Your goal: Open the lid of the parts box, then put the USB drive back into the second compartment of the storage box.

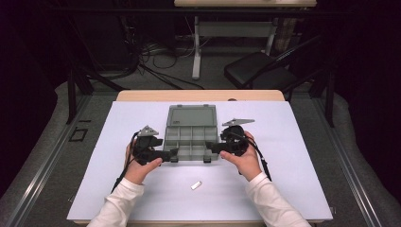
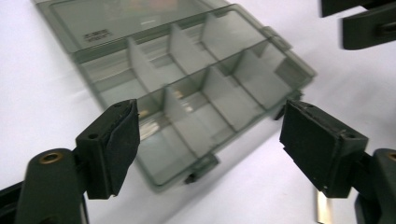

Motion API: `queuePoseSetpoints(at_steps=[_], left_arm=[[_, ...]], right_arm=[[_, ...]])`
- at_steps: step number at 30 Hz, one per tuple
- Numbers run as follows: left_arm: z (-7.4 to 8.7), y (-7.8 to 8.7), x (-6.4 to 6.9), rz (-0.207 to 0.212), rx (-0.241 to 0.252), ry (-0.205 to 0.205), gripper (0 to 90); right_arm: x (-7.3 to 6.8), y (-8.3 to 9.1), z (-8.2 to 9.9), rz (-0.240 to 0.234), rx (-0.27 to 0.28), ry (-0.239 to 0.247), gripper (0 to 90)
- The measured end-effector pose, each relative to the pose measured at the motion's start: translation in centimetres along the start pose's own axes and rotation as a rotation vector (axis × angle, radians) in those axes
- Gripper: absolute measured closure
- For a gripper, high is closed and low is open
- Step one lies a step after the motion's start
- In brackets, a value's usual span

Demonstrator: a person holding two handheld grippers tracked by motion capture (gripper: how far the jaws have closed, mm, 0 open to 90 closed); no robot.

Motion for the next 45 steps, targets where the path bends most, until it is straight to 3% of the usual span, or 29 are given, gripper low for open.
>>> queuePoseSetpoints(at_steps=[6, 13, 25, 36, 45], left_arm=[[0.4, 0.1, 2.1, 0.024, -0.013, -0.062, 19.4], [1.4, 0.0, 3.6, 0.039, -0.046, -0.096, 22.8], [3.2, -0.6, 5.9, 0.067, -0.034, -0.149, 32.2], [3.7, -1.2, 6.6, 0.083, -0.040, -0.149, 39.2], [4.2, -1.5, 7.2, 0.103, -0.042, -0.180, 49.6]], right_arm=[[-0.1, 0.1, 0.0, -0.005, -0.004, -0.002, 27.1], [0.0, 0.4, 0.0, -0.004, 0.004, -0.003, 27.2], [0.0, 0.7, -0.3, -0.012, 0.019, -0.009, 27.4], [0.1, 1.0, -0.1, 0.000, 0.018, -0.010, 27.8], [0.0, 1.1, -0.3, -0.003, 0.025, -0.011, 27.8]])
Point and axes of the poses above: each handheld gripper's, and its own axes: y roughly backward along the jaws, z roughly out of its underside, x roughly to its right, the point moved 3 cm from there along -y, roughly forward along the jaws, and after that the axes turned 14 degrees about -z, right-handed, at the moved point
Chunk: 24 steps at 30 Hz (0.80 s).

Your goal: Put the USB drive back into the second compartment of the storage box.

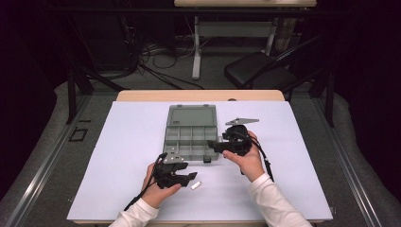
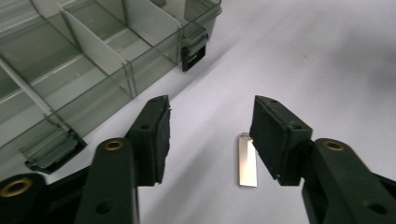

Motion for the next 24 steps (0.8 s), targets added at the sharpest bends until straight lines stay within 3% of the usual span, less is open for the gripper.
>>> queuePoseSetpoints(at_steps=[11, 19, 24], left_arm=[[0.6, -0.5, 1.6, 0.056, -0.018, -0.046, 61.2], [1.1, -0.9, 2.3, 0.054, -0.027, -0.065, 70.7], [1.4, -1.2, 2.5, 0.060, -0.040, -0.068, 72.0]], right_arm=[[0.2, -0.2, 0.3, 0.003, -0.011, -0.007, 28.1], [0.3, -0.2, 0.3, 0.007, -0.010, -0.015, 28.4], [0.3, -0.2, 0.3, 0.010, -0.013, -0.014, 28.6]])
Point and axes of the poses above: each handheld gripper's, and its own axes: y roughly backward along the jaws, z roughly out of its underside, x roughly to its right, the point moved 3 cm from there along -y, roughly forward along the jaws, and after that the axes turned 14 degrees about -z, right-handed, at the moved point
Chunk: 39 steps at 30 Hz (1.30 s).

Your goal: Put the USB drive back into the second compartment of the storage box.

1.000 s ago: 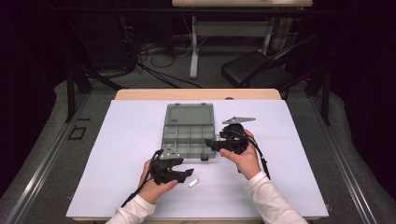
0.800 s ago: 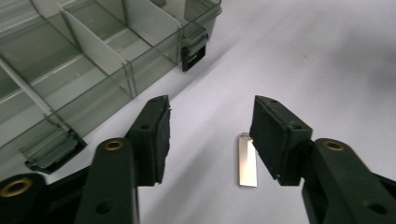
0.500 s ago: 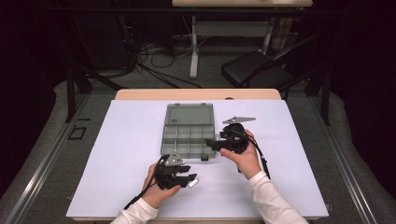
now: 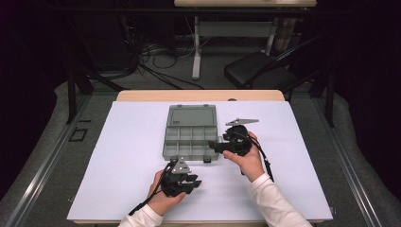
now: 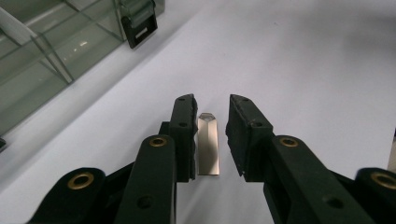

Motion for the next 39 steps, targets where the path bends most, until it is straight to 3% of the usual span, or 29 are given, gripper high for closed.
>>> queuePoseSetpoints(at_steps=[8, 19, 25, 33, 39], left_arm=[[0.45, -0.72, 0.37, -0.019, -0.036, -0.029, 71.9], [0.68, -0.92, 0.58, -0.056, -0.024, -0.062, 76.8], [0.75, -0.93, 0.41, -0.046, -0.020, -0.050, 79.0], [0.67, -0.91, 0.45, -0.051, -0.015, -0.065, 79.2], [0.34, -0.42, -0.15, -0.051, 0.002, -0.036, 79.2]], right_arm=[[0.17, -0.05, 0.02, 0.002, -0.001, -0.002, 28.8], [0.47, -0.01, 0.08, 0.005, 0.000, -0.013, 29.5], [0.45, 0.00, 0.10, 0.007, 0.001, -0.021, 29.6], [0.59, 0.01, 0.10, 0.013, 0.008, -0.023, 30.2], [0.65, 0.10, 0.07, 0.013, 0.013, -0.025, 30.3]])
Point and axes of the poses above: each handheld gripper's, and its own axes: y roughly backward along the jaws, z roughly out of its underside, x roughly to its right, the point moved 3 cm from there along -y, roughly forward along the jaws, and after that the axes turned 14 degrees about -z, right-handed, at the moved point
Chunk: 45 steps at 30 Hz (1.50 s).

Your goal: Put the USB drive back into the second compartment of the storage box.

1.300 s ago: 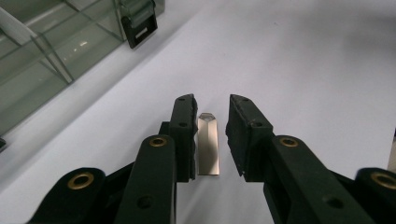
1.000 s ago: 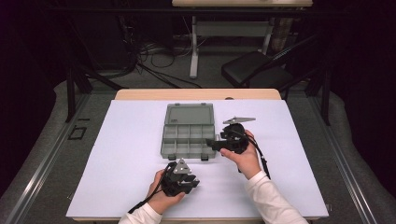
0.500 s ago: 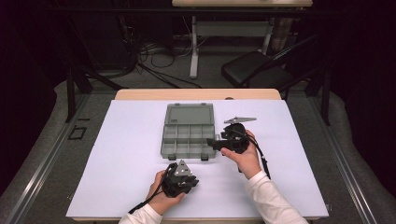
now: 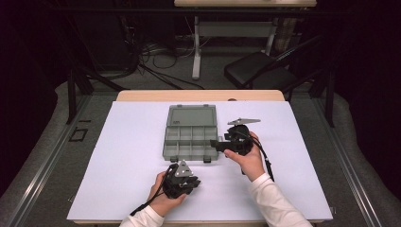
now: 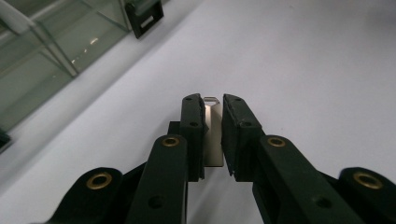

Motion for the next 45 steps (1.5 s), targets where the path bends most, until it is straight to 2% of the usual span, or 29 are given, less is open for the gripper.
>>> queuePoseSetpoints(at_steps=[13, 21, 24, 27, 32, 37, 45], left_arm=[[-0.7, 1.8, -3.3, -0.053, 0.072, 0.098, 79.2], [-0.7, 2.8, -5.4, -0.083, 0.097, 0.152, 79.2], [-0.7, 3.1, -5.9, -0.090, 0.105, 0.165, 79.2], [-1.0, 3.2, -6.4, -0.089, 0.116, 0.195, 79.2], [-2.4, 3.0, -7.5, -0.105, 0.125, 0.216, 79.2], [-4.4, 2.8, -8.6, -0.131, 0.122, 0.196, 79.2], [-7.8, 3.1, -11.0, -0.136, 0.133, 0.230, 79.2]], right_arm=[[0.0, -0.1, 0.2, 0.005, -0.008, 0.001, 30.5], [0.1, 0.0, 0.2, 0.006, 0.000, -0.005, 30.4], [0.1, 0.0, 0.2, 0.007, -0.002, -0.004, 30.4], [0.1, 0.0, 0.2, 0.007, -0.003, -0.006, 30.4], [0.0, -0.2, 0.2, 0.004, -0.003, -0.013, 30.4], [0.0, 0.0, 0.1, 0.004, 0.000, -0.013, 30.3], [0.5, 0.2, 0.2, 0.009, 0.004, -0.017, 30.3]])
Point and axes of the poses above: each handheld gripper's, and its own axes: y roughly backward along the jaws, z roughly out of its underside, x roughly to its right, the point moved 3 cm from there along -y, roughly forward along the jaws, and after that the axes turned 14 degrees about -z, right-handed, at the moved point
